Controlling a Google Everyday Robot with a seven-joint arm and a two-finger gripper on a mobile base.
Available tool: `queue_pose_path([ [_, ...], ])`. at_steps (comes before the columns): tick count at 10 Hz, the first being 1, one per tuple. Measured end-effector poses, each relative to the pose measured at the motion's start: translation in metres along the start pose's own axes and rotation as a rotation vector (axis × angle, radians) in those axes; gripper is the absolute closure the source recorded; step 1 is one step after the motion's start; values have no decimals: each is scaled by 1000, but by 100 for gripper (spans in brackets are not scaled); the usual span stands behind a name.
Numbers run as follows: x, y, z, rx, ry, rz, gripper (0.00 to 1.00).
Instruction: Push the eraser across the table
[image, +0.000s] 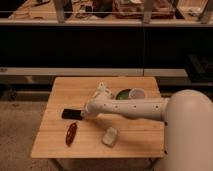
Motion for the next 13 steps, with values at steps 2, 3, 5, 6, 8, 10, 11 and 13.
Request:
queue_pose_path([
  [2, 0, -10, 7, 7, -8, -21, 100],
  [3, 1, -15, 10, 11, -9, -30, 100],
  [5, 4, -24, 15, 19, -13, -45, 100],
  [6, 5, -30, 18, 22, -17, -53, 100],
  [8, 4, -39, 24, 29, -25, -70, 100],
  [10, 4, -50, 28, 38, -33, -84, 100],
  [11, 3, -57, 30, 44, -37, -96, 100],
  [13, -1, -68, 33, 53, -47, -114, 100],
])
